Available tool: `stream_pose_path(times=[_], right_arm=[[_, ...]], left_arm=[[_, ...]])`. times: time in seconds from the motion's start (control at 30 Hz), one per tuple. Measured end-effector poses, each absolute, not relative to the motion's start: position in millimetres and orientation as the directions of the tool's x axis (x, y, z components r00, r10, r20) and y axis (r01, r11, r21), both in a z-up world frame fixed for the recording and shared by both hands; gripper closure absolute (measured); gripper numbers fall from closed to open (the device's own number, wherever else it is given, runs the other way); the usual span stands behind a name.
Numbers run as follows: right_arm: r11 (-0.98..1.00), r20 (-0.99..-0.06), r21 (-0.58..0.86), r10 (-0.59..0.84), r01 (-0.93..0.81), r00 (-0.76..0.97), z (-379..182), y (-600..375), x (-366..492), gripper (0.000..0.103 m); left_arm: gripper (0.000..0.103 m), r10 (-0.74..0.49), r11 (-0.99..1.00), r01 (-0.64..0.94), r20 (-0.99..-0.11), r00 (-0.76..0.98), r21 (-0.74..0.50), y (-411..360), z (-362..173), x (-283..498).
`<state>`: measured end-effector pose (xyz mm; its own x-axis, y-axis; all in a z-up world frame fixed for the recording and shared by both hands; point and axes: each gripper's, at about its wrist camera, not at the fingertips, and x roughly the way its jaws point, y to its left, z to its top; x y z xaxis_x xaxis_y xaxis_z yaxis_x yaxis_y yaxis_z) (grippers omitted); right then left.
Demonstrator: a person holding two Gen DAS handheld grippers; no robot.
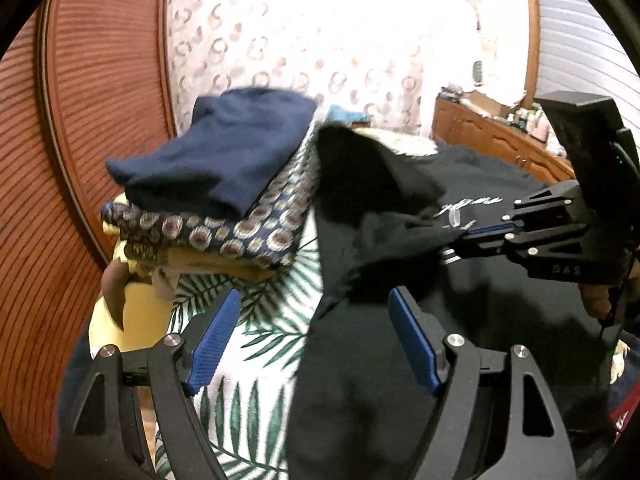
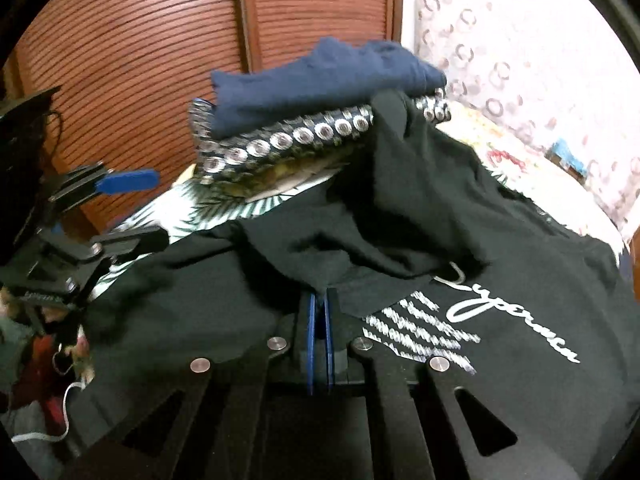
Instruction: Fold small clothes
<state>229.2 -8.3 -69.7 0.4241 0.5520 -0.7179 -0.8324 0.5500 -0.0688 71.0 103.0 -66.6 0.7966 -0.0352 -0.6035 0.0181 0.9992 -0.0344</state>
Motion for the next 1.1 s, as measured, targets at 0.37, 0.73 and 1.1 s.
stream_pose_path(times=[0.37, 0.73, 1.1], right_arm=[[0.607, -0.69, 0.004, 0.577, -0.795, 0.437, -61.5, -45.4, 249.7, 0.053], [0.647, -0.708, -0.07, 0.505, -0.76, 0.495, -93.2, -13.7, 298.0, 0.053], [0.582, -0.723, -0.13, 0.498, -0.803, 0.478, -98.9, -5.6, 295.9, 0.1]], left_arm=[[0.026, -0.034, 0.999, 0.019, -0.627, 0.778, -0.03, 87.8, -68.8, 100.8], [0.026, 0.001, 0.998, 0.052, -0.758, 0.653, 0.046, 73.8, -104.1, 140.3], [0.013, -0.04, 0.999, 0.018, -0.776, 0.629, -0.037, 87.1, -114.9, 144.3]])
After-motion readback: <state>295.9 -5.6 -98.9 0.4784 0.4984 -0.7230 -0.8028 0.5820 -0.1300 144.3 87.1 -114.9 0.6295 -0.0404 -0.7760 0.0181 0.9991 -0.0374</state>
